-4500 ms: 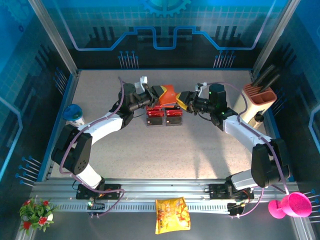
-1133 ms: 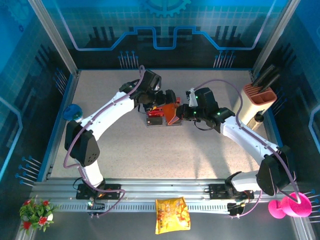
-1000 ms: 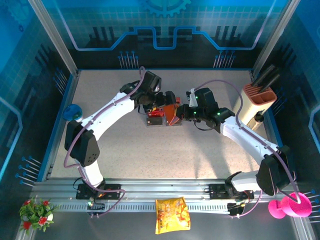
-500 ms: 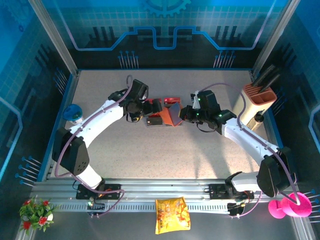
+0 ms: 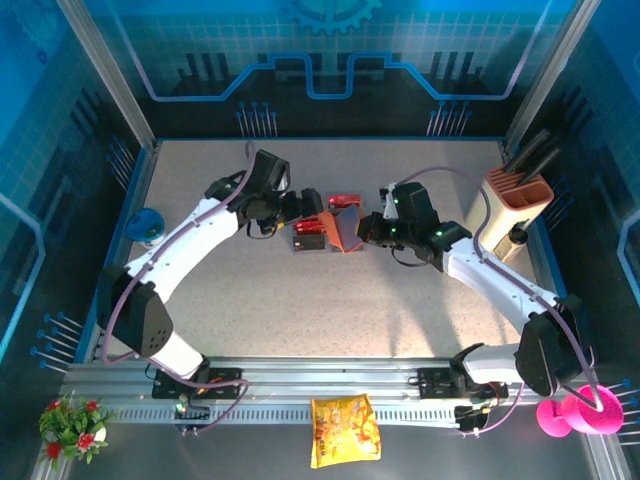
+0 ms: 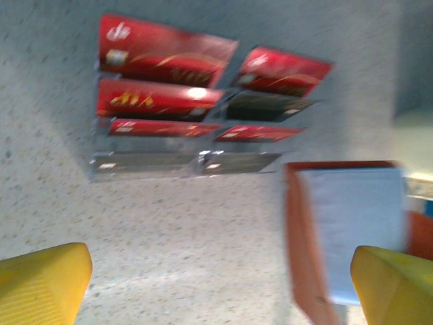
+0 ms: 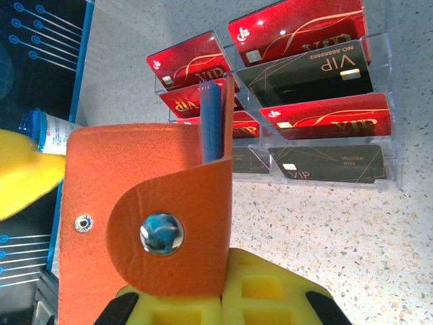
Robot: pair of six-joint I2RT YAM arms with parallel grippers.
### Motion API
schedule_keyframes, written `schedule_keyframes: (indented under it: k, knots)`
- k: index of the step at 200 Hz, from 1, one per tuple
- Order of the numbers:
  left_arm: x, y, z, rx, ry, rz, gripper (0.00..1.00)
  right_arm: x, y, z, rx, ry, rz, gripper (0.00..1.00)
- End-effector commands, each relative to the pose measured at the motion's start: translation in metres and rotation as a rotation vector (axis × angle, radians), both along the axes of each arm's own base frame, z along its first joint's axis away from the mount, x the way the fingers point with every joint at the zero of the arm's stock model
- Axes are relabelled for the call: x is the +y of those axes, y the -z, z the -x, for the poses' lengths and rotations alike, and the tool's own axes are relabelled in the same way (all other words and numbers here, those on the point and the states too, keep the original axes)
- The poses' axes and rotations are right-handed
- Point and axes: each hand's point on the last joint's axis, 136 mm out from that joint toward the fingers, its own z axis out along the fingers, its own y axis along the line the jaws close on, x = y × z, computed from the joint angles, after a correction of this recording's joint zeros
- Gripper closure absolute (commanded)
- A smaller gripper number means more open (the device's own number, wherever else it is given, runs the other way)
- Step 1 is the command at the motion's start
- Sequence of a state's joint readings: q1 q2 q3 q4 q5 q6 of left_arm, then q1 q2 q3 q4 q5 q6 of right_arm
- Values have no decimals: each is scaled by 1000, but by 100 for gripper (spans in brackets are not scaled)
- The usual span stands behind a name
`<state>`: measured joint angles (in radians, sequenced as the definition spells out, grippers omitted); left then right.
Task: Put the credit cards into the card holder
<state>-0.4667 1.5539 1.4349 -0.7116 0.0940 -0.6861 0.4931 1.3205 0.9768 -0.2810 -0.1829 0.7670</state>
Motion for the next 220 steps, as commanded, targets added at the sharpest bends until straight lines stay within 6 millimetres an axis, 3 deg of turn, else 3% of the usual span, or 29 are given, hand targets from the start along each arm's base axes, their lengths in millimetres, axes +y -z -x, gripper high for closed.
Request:
schedule_keyframes:
  k: [1,33,74,109,141,148,187,220]
  knots:
    - [-13,-45,4,-60,12,108,1,2,-5,4,-15,11,14,100]
    - [-31,-45,7,-56,45,121,1,7,0,5,-5,14,37,100]
    - [-47,0,23,29,94,33,1,15,1,7,-3,13,35,100]
    - [-21,50,39,94,68,-127,1,19,9,10,20,32,1,100]
    - [3,81,52,131,58,-235,1,21,22,15,52,64,-46,100]
    - [5,87,55,141,63,-251,1,19,36,20,81,73,-46,100]
    - [17,119,63,197,79,-334,1,23,65,28,122,129,-100,100]
    - [23,135,66,219,85,-386,1,27,90,32,142,191,-128,100]
